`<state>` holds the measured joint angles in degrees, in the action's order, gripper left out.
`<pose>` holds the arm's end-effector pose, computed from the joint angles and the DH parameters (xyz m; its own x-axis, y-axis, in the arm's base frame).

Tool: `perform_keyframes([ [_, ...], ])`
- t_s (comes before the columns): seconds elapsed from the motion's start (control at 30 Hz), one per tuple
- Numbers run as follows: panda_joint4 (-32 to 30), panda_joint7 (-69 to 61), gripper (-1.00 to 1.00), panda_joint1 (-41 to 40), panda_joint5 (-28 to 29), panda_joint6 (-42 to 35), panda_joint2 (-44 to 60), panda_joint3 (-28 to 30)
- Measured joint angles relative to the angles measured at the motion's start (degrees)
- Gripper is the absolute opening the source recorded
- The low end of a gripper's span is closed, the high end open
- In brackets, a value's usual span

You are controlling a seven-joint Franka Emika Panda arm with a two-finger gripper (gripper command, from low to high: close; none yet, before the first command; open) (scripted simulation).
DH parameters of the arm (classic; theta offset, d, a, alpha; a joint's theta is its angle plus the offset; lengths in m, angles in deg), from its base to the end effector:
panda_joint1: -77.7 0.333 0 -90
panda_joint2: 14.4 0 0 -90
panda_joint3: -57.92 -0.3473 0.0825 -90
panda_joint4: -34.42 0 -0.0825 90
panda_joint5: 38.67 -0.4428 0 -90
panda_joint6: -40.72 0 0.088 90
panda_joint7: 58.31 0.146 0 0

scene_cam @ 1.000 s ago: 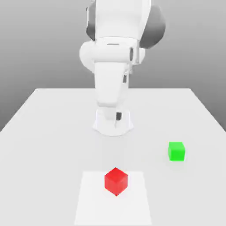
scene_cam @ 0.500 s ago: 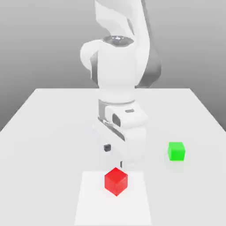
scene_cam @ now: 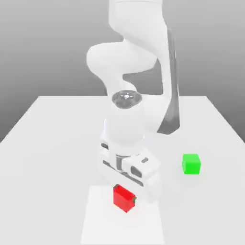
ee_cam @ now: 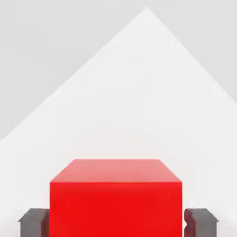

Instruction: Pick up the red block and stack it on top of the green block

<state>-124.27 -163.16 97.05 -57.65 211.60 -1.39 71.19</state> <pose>0.3894 0.0098 0.0825 -0.0437 0.9990 -0.0001 0.9990 0.0437 0.0001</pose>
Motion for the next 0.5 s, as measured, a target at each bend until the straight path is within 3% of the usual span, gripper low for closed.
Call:
perform_keyframes([
  [0.1, 0.08, -0.49, -1.00, -0.43, -0.66, 0.30, 0.40, -0.57],
  [0.3, -2.06, 11.81, -1.00, 2.05, 16.13, -8.31, -11.00, 6.36],
  [0.37, -2.89, 15.17, -1.00, 1.53, 19.03, -10.80, -14.59, 4.87],
  [0.5, -5.03, 21.05, -1.00, 7.42, 19.71, -13.69, -20.03, -0.73],
])
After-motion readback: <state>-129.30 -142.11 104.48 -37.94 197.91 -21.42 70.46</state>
